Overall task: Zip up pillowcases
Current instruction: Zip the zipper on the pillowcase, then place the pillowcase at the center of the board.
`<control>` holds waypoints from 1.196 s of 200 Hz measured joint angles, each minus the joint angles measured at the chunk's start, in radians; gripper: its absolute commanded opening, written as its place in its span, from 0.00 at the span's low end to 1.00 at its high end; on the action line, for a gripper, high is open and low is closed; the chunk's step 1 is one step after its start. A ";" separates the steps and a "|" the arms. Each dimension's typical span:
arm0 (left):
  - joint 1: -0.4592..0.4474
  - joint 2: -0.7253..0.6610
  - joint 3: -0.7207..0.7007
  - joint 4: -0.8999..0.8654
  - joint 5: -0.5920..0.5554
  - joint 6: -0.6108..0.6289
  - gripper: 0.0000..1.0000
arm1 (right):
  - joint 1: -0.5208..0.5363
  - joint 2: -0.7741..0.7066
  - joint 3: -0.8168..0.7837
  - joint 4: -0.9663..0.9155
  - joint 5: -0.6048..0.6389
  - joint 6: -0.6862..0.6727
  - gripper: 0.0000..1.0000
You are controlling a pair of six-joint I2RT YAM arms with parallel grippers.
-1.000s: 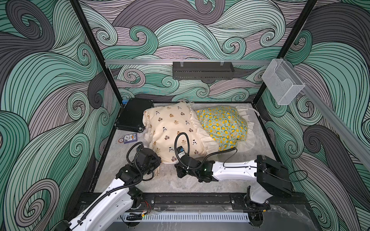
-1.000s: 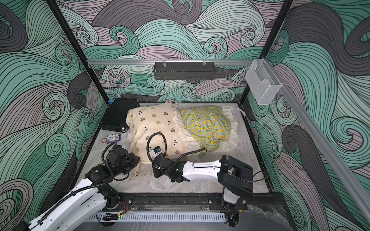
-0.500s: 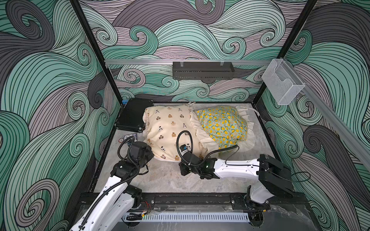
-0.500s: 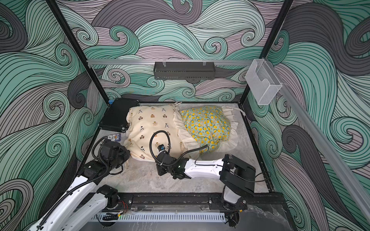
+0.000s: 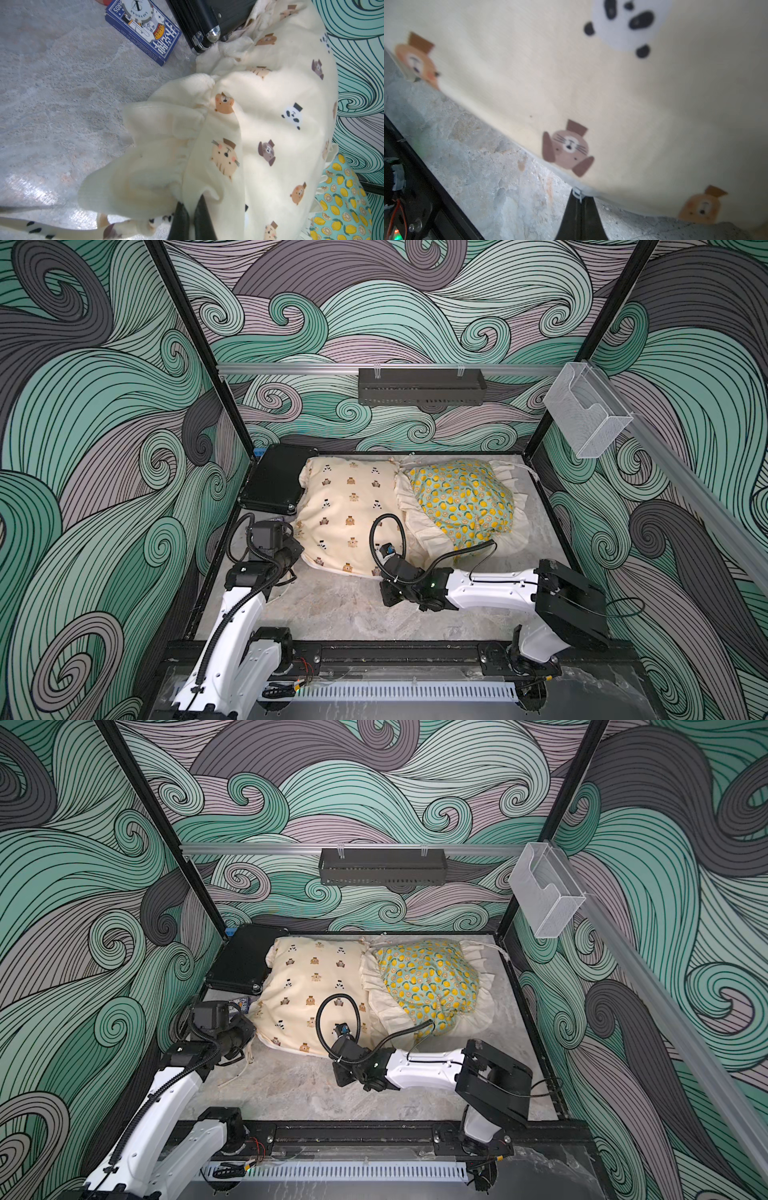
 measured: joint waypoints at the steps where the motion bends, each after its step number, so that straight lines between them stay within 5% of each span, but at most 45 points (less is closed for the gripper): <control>1: 0.001 0.001 0.001 0.000 0.001 0.001 0.00 | 0.000 0.000 -0.001 0.000 0.000 0.000 0.00; 88: 0.136 0.087 0.066 0.041 0.064 0.039 0.00 | -0.034 0.003 -0.008 -0.056 -0.006 -0.003 0.00; 170: 0.179 -0.002 0.117 -0.047 -0.042 0.099 0.00 | -0.037 0.147 0.140 -0.043 -0.013 -0.056 0.00; 239: 0.184 -0.080 -0.036 -0.016 0.014 0.094 0.00 | -0.042 0.224 0.202 -0.044 -0.005 -0.117 0.07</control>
